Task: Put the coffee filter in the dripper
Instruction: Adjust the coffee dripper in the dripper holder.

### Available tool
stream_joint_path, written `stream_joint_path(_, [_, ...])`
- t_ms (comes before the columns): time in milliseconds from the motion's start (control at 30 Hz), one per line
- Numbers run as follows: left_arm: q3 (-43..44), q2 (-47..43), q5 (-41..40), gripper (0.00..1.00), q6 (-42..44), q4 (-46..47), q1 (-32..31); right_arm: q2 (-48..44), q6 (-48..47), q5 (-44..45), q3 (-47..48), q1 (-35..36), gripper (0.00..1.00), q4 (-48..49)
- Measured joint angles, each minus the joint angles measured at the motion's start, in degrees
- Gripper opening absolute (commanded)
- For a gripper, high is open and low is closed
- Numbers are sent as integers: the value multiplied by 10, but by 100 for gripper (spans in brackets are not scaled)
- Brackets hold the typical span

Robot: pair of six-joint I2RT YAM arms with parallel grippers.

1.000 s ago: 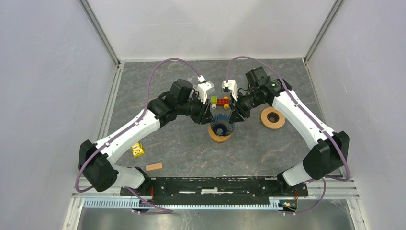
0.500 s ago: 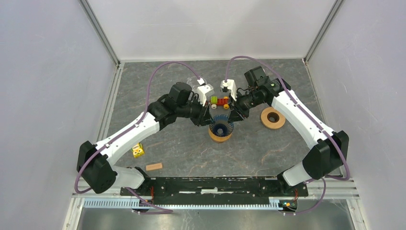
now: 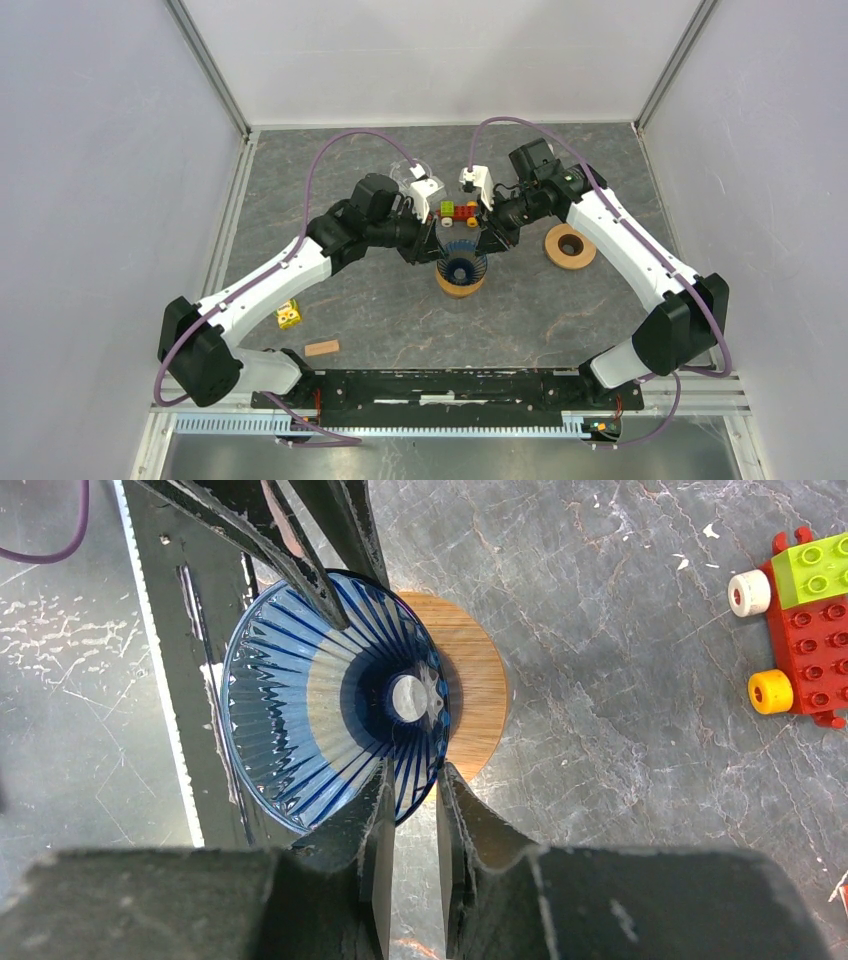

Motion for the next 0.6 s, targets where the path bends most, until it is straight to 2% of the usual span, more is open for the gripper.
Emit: stream_joint_path(600, [-9, -4, -5, 2, 0, 7, 0, -5, 2, 10, -9, 7, 1, 17])
